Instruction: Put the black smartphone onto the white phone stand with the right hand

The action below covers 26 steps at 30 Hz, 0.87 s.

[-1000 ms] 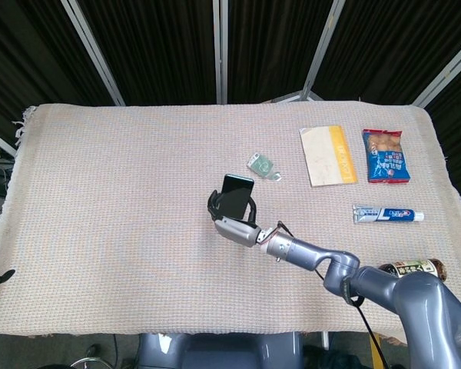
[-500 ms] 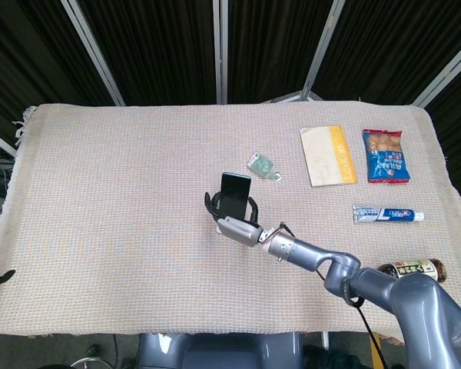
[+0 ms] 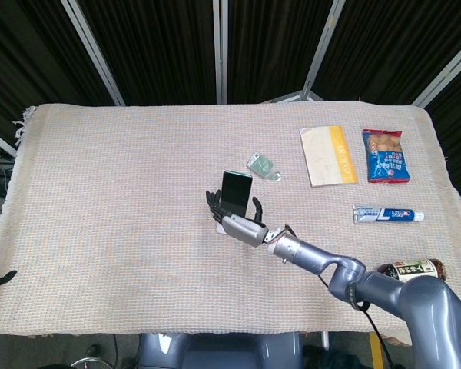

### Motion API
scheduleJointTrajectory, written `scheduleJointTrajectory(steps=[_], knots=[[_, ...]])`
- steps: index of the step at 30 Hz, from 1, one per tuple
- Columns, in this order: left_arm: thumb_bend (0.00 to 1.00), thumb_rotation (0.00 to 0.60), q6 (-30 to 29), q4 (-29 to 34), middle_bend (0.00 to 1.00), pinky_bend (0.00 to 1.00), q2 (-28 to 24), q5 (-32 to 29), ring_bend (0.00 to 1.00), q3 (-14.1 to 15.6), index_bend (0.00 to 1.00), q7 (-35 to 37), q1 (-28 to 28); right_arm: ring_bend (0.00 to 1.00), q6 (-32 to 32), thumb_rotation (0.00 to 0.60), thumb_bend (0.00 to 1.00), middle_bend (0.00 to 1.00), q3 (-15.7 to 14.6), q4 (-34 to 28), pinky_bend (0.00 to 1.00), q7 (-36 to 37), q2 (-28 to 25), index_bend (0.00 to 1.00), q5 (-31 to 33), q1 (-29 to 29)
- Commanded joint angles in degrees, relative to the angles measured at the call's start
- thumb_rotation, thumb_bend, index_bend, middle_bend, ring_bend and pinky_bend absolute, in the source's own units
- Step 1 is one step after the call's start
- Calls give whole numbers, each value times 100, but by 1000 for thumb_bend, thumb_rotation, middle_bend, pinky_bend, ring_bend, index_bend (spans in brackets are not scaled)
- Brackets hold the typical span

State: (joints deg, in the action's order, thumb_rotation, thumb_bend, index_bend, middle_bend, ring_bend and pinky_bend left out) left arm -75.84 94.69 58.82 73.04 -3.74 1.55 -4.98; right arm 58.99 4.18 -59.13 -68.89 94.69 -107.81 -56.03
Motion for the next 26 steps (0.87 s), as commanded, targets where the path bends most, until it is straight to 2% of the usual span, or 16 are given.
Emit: scheduleJointTrajectory(steps=[1,4,6,8,10,12,15,17,21,26], knots=[[0,600,-12,12,0,0,-17,46,0,10,0,44,4,265,695,600,62,204,127,-514,132,454,-350,177,210,411],[0,600,-66,33,0,0,-47,142,0,23,0,119,21,265,1353,600,59,201,205,-985,119,1001,-656,171,420,836],[0,600,-143,61,0,0,-74,258,0,46,0,178,47,263,1913,600,50,189,236,-1482,101,1619,-962,159,728,1322],[0,600,-208,81,0,0,-91,359,0,67,0,222,68,253,2196,600,27,175,230,-1909,83,2067,-1226,147,993,1674],[0,600,-294,104,0,0,-98,470,0,84,0,240,89,218,2439,600,5,151,223,-2319,49,2521,-1468,127,1307,2028],[0,600,-425,111,0,0,-83,621,0,105,0,257,121,136,2621,600,0,93,161,-2794,7,3034,-1755,75,1624,2406],[0,600,-580,83,0,0,-31,823,0,139,0,248,149,13,2723,600,0,9,9,-3302,0,3723,-2073,6,1965,2833],[0,600,-657,80,0,0,-3,969,0,180,0,248,165,0,2823,600,0,0,-163,-3655,0,4176,-2307,0,2187,3194],[0,600,-763,40,0,0,38,1127,0,228,0,249,194,0,3004,600,0,0,-480,-3912,0,4704,-2573,0,2346,3741],[0,600,-841,7,0,0,36,1229,0,269,0,344,230,0,3259,600,0,0,-712,-3635,0,5076,-2533,0,2419,4294]])
